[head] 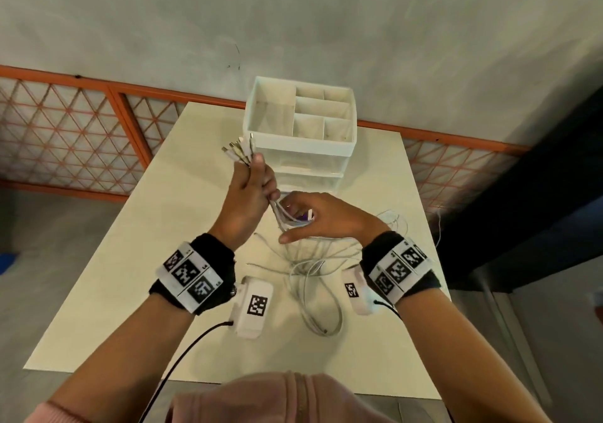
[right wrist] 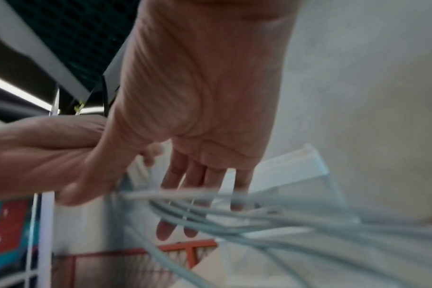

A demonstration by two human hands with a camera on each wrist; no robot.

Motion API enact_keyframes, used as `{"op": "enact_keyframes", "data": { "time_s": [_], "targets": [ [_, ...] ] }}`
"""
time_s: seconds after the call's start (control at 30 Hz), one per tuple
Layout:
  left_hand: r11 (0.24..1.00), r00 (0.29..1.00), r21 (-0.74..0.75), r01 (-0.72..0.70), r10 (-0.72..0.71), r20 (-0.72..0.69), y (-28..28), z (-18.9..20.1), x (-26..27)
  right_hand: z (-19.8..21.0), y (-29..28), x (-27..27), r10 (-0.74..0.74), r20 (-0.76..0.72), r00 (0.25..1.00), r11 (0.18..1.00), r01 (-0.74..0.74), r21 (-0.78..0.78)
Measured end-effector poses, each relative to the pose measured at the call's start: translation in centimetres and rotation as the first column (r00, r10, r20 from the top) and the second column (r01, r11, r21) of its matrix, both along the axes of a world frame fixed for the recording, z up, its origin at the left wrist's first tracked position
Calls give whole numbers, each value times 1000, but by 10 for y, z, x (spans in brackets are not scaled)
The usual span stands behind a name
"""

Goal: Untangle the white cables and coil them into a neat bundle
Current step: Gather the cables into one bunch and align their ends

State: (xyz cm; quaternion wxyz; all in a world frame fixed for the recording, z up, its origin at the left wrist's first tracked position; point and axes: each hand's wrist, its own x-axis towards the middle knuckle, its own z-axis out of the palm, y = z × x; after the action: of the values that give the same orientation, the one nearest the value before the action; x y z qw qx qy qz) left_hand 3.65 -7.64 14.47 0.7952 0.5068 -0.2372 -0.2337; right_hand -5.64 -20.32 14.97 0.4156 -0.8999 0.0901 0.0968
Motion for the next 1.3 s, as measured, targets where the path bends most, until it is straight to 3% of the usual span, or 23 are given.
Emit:
{"op": "enact_keyframes", "data": {
  "time_s": [0.13,0.23,0.3,0.37,0.4,0.47,0.53,0.6,0.67,0.73,0.83,1.13,1.3],
  "targets": [
    [999,998,-31,-33,32,-52,-3,3,2,-3,7,5,14,41,999,992,-19,123],
    [998,991,15,-64,66,-116,6,-7,11,3,0,-1,2,114,993,993,11,-114],
    [983,982,148,-106,128,-142,10,-24,14,11,2,-2,30,169,985,962,17,-272],
    [935,968,340,-99,170,-184,12,-36,16,18,2,-1,4,190,982,946,58,-320],
    [877,978,472,-87,166,-127,14,-40,16,21,2,0,-12,176,984,946,68,-316],
    [774,980,619,-134,8,201,15,-40,16,25,1,1,-33,121,992,958,66,-278],
    [806,893,587,-82,-202,403,15,-28,9,28,1,2,-43,60,997,973,56,-223],
    [806,862,581,114,-371,345,14,-13,-1,31,0,3,-31,35,999,983,37,-181],
    [765,850,605,221,-455,266,12,-11,-4,33,-4,4,-26,28,999,990,30,-138],
    [769,872,577,276,-453,187,14,-10,-1,33,-14,2,-28,25,999,995,30,-94],
    [832,928,480,276,-360,91,22,-2,12,28,-35,-7,-86,39,996,995,88,-48],
    [934,974,296,199,-223,48,27,-1,29,8,-48,-11,-301,121,946,953,294,69],
    [939,967,298,170,-217,132,11,-7,12,11,-21,4,-428,169,888,881,368,299]
  ]
}}
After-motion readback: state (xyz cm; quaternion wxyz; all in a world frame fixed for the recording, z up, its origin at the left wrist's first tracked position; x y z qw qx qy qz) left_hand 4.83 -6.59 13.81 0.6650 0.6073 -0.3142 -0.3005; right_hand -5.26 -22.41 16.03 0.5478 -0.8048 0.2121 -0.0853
